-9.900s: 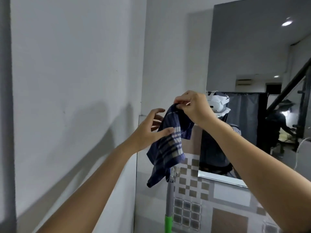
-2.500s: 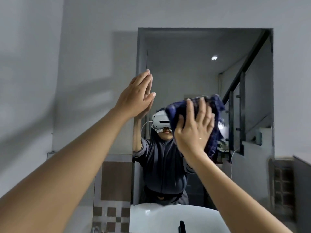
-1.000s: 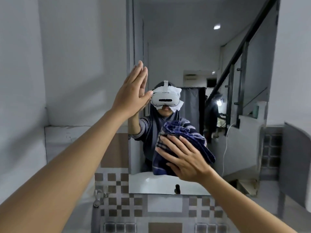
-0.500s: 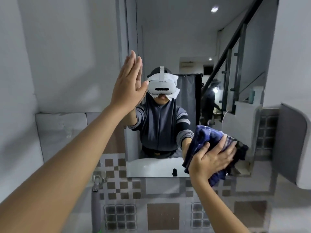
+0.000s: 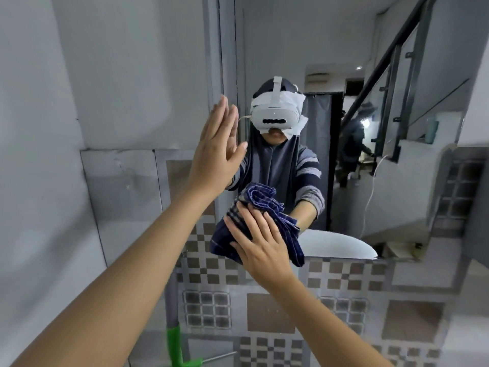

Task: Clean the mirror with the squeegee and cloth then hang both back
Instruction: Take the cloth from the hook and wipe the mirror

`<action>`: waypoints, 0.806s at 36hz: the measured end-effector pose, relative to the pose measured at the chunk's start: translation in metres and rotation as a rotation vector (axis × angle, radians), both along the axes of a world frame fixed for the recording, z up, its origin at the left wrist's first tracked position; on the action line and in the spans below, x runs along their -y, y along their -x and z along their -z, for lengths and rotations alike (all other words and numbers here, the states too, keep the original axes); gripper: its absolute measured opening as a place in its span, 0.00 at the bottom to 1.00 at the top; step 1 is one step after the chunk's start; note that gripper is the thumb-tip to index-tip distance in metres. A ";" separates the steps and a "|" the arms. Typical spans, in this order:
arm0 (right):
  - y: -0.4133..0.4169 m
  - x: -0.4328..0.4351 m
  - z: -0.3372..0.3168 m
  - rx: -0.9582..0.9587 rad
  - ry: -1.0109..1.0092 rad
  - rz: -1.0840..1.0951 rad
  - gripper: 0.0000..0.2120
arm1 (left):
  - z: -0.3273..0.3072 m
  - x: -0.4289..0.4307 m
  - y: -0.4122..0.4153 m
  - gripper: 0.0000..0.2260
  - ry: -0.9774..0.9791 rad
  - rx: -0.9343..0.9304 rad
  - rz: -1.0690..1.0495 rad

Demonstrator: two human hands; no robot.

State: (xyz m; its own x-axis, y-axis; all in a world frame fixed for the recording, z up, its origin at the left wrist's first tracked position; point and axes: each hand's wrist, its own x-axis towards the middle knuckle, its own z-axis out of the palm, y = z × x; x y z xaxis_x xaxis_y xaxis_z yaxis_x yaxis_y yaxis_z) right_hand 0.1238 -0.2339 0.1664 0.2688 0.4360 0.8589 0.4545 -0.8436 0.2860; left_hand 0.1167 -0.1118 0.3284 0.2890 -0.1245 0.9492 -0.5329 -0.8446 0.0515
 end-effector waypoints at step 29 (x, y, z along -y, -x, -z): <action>0.006 0.205 0.038 -0.164 -0.525 0.131 0.22 | 0.179 0.202 0.037 0.09 0.733 -0.497 0.333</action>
State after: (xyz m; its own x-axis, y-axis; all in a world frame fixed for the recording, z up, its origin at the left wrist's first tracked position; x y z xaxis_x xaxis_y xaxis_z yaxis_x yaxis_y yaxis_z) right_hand 0.1178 -0.4385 0.1285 0.4399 -0.0847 0.8940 0.3398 -0.9058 -0.2530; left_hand 0.0794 -0.3142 0.1493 0.7387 0.3049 0.6011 -0.5148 -0.3203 0.7952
